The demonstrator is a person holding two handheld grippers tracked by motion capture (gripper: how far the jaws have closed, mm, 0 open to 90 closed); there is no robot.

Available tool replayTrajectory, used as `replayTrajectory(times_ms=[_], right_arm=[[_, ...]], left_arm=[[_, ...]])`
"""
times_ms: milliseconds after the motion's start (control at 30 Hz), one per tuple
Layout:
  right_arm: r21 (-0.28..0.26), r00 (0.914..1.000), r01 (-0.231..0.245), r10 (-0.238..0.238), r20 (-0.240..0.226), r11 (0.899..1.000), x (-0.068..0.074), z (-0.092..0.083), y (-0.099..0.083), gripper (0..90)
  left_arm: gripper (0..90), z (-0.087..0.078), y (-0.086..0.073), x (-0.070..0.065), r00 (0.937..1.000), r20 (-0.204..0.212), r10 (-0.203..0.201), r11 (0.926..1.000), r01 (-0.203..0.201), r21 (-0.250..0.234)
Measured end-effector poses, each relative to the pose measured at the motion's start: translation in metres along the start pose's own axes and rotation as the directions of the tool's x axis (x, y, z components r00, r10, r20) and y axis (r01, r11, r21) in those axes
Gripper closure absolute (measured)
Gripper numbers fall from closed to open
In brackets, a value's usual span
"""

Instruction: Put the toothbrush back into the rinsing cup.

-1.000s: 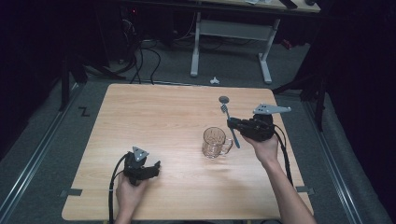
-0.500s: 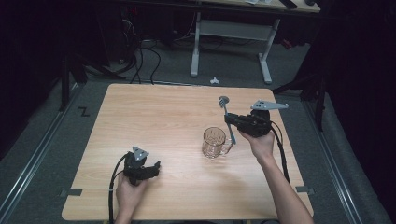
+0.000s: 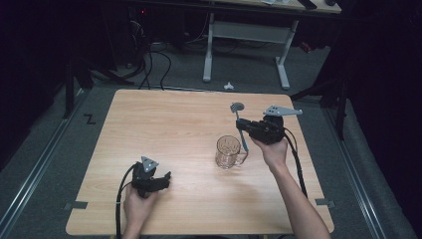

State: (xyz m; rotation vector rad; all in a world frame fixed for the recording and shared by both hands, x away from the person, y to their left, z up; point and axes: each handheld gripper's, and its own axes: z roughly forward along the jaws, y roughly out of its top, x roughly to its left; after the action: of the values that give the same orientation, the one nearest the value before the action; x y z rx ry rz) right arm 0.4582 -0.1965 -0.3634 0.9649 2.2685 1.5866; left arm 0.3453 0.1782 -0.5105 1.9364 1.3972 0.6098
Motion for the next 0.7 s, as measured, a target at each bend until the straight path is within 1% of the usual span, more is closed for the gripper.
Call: replayTrajectory(times_ms=[300,433,700], right_arm=[[0.005,1.0000,-0.001,0.001,-0.002,1.000,-0.0010,0.0050,-0.0018,80.1],[0.009,1.0000,0.006,-0.006,-0.002,1.000,-0.0007,0.0058,-0.0024,80.1],[0.014,1.0000,0.003,-0.003,0.000,1.000,0.0000,0.0054,-0.0032,80.0]], left_arm=[[22.1,-0.0001,0.0000,0.0000,1.0000,0.000,0.000,1.0000,0.000,0.001],[22.1,0.0000,0.0000,-0.0001,1.0000,0.000,-0.001,1.0000,0.001,-0.001],[22.1,0.0000,0.0000,-0.0001,1.0000,0.000,-0.001,1.0000,0.001,-0.001]])
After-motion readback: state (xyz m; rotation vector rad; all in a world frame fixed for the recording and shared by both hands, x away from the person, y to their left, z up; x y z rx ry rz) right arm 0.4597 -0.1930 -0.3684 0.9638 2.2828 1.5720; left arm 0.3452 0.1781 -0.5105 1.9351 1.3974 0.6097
